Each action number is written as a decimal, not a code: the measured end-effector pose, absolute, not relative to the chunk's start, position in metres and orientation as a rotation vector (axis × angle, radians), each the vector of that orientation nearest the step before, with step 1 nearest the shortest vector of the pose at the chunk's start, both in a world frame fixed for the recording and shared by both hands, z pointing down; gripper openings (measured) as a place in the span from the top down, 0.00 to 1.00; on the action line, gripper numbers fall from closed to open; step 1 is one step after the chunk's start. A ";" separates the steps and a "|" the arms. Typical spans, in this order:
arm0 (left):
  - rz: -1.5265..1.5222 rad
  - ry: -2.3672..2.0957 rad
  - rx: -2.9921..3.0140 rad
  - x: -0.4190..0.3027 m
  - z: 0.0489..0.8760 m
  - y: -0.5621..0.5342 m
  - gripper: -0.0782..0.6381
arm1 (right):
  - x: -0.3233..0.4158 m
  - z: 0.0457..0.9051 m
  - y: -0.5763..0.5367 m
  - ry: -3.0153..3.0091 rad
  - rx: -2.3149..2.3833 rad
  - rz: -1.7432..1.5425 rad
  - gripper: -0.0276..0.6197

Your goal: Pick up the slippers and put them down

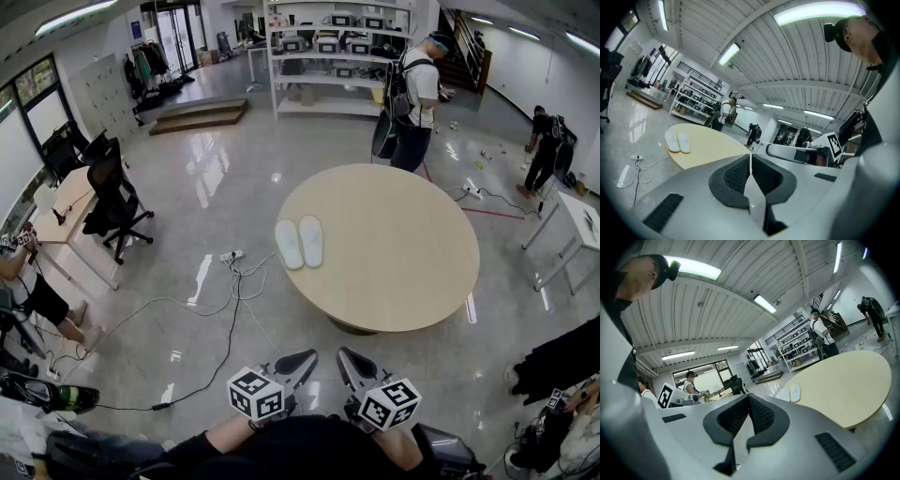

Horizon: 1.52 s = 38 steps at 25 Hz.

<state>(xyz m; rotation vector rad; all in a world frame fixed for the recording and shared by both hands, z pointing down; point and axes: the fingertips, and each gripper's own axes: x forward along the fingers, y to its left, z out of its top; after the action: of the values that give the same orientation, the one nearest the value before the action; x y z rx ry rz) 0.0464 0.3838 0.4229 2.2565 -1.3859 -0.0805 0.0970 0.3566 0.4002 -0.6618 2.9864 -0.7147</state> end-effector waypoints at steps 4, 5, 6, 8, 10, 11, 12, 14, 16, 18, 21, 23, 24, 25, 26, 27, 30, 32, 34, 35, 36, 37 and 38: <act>-0.075 -1.378 2.263 0.049 0.422 0.379 0.86 | 0.098 0.400 0.351 2.982 -0.670 -0.715 0.93; -0.071 -1.375 2.264 0.048 0.423 0.379 0.86 | 0.097 0.400 0.350 2.980 -0.673 -0.717 0.93; -0.068 -1.371 2.264 0.047 0.423 0.379 0.86 | 0.096 0.401 0.350 2.980 -0.677 -0.720 0.93; -0.067 -1.366 2.258 0.042 0.425 0.380 0.86 | 0.090 0.402 0.351 2.980 -0.681 -0.730 0.93; -0.071 -1.361 2.249 0.034 0.428 0.380 0.86 | 0.083 0.404 0.350 2.978 -0.687 -0.738 0.93; -0.072 -1.357 2.245 0.030 0.429 0.379 0.86 | 0.080 0.405 0.349 2.972 -0.694 -0.739 0.93; -0.072 -1.352 2.242 0.026 0.431 0.378 0.86 | 0.077 0.405 0.347 2.961 -0.704 -0.738 0.93; -0.072 -1.342 2.242 0.015 0.432 0.376 0.86 | 0.069 0.404 0.342 2.935 -0.740 -0.745 0.93; -0.076 -1.337 2.242 0.000 0.431 0.376 0.86 | 0.058 0.405 0.338 2.916 -0.779 -0.765 0.93; -0.085 -1.336 2.241 -0.020 0.429 0.375 0.86 | 0.041 0.405 0.336 2.908 -0.803 -0.780 0.93; -0.100 -1.332 2.242 -0.048 0.426 0.373 0.86 | 0.017 0.404 0.334 2.906 -0.826 -0.782 0.93; -0.115 -1.325 2.243 -0.064 0.424 0.374 0.86 | 0.002 0.404 0.335 2.907 -0.844 -0.792 0.93; -0.124 -1.322 2.245 -0.075 0.423 0.375 0.86 | -0.008 0.404 0.336 2.907 -0.855 -0.798 0.93; -0.132 -1.320 2.248 -0.087 0.421 0.375 0.86 | -0.018 0.403 0.336 2.905 -0.868 -0.802 0.93; -0.140 -1.318 2.253 -0.102 0.419 0.374 0.86 | -0.031 0.401 0.335 2.901 -0.885 -0.803 0.93; -0.147 -1.315 2.259 -0.117 0.417 0.373 0.86 | -0.044 0.399 0.333 2.895 -0.904 -0.801 0.93; -0.173 -1.310 2.265 -0.164 0.416 0.368 0.86 | -0.083 0.399 0.325 2.874 -0.966 -0.792 0.93; -0.192 -1.316 2.256 -0.192 0.420 0.367 0.86 | -0.107 0.405 0.324 2.878 -0.991 -0.796 0.93; -0.214 -1.316 2.238 -0.211 0.426 0.365 0.86 | -0.127 0.413 0.326 2.899 -0.991 -0.805 0.93; -0.226 -1.307 2.228 -0.217 0.428 0.365 0.86 | -0.134 0.414 0.327 2.911 -0.993 -0.808 0.93; -0.238 -1.293 2.219 -0.222 0.430 0.364 0.86 | -0.140 0.414 0.327 2.918 -1.004 -0.808 0.93; -0.246 -1.275 2.213 -0.226 0.431 0.364 0.86 | -0.143 0.413 0.328 2.921 -1.019 -0.806 0.93; -0.249 -1.258 2.210 -0.228 0.432 0.364 0.86 | -0.146 0.412 0.328 2.920 -1.036 -0.808 0.93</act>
<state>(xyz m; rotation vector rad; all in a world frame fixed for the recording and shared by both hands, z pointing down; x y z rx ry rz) -0.2280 0.3636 0.4320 2.2100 -1.2584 -0.2494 -0.1455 0.3281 0.4124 -1.0364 2.9200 -0.8080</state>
